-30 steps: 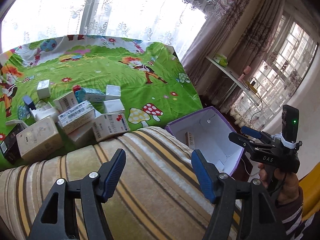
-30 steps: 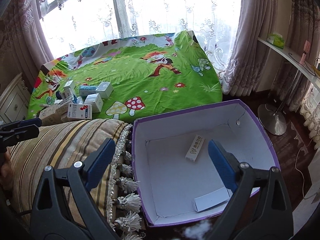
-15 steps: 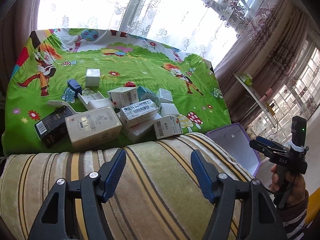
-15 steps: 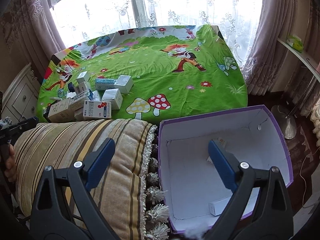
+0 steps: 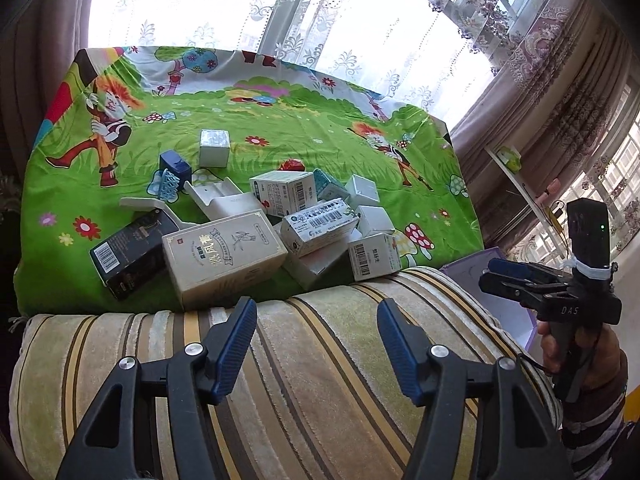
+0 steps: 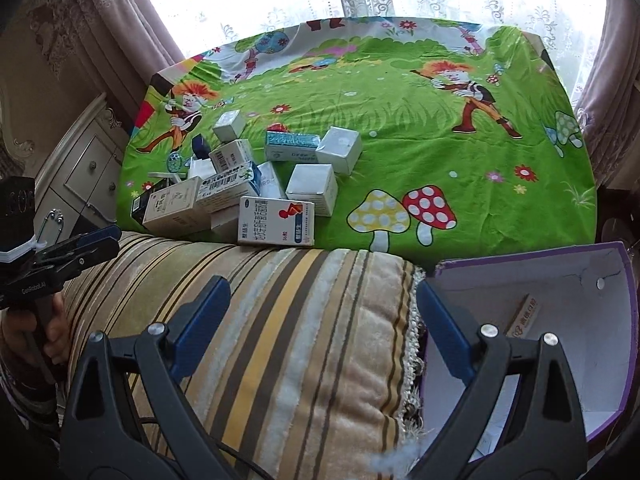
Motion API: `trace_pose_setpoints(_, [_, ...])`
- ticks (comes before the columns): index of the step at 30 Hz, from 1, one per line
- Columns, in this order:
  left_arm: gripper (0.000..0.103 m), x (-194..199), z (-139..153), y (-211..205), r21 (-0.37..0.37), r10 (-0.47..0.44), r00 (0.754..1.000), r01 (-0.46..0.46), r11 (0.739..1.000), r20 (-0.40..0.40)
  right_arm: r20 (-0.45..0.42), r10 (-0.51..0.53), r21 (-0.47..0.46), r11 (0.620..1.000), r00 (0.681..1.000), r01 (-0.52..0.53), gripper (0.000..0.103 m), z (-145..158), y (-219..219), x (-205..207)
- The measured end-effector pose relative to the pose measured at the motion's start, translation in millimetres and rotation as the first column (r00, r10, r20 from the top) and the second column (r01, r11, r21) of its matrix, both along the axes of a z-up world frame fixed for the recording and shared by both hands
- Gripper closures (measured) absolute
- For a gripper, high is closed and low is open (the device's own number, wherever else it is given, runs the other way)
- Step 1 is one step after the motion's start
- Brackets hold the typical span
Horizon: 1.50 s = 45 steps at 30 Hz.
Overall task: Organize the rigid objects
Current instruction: 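Move both open grippers back over the pile of medicine boxes, then grasp the white box with red print using the right gripper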
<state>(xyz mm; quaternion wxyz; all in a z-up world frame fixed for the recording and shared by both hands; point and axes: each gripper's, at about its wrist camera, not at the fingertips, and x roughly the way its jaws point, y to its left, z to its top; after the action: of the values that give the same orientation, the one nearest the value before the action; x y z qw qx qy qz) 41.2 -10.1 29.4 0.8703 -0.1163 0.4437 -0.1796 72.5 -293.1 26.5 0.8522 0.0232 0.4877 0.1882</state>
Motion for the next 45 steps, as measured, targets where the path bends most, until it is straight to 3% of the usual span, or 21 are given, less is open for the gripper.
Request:
trace_pose_setpoints(10, [0.04, 13.3, -3.2, -5.8, -0.014, -0.022, 1.0, 0.022, 1.0, -0.019, -0.087, 0.08, -0.001, 0.997, 0.993, -0.081, 0.008, -23.0, 33.3, 36.8])
trace_pose_setpoints(15, [0.04, 18.2, -6.5, -6.2, -0.036, -0.02, 0.999, 0.018, 0.999, -0.035, -0.158, 0.116, 0.061, 0.992, 0.981, -0.107, 0.008, -37.9, 43.2, 53.7])
trace_pose_setpoints(30, [0.04, 37.0, -15.3, -11.1, -0.084, 0.017, 0.996, -0.024, 0.996, -0.091, -0.251, 0.144, 0.13, 0.985, 0.957, -0.114, 0.008, -66.1, 58.4, 91.5])
trace_pose_setpoints(34, [0.04, 45.8, -17.9, -17.8, -0.084, 0.04, 0.993, -0.049, 0.995, -0.109, -0.255, 0.154, 0.127, 0.984, 0.954, -0.125, 0.01, -70.0, 60.8, 93.8])
trace_pose_setpoints(36, [0.039, 50.8, -18.3, -21.8, -0.072, 0.065, 0.992, -0.073, 0.995, -0.113, -0.254, 0.162, 0.127, 0.983, 0.954, -0.134, 0.025, -70.2, 61.6, 92.7])
trace_pose_setpoints(37, [0.036, 53.6, -17.9, -24.3, -0.068, 0.077, 0.99, -0.085, 0.994, -0.115, -0.254, 0.161, 0.123, 0.983, 0.954, -0.133, 0.029, -70.6, 61.8, 91.7])
trace_pose_setpoints(40, [0.027, 61.9, -16.7, -32.2, -0.059, 0.11, 0.987, -0.118, 0.991, -0.115, -0.231, 0.15, 0.117, 0.985, 0.961, -0.126, 0.03, -67.2, 58.5, 86.9])
trace_pose_setpoints(45, [0.022, 79.1, -17.6, -47.7, -0.054, 0.168, 0.975, -0.177, 0.983, -0.147, -0.156, 0.107, 0.078, 0.992, 0.982, -0.096, 0.03, -51.8, 50.1, 71.9])
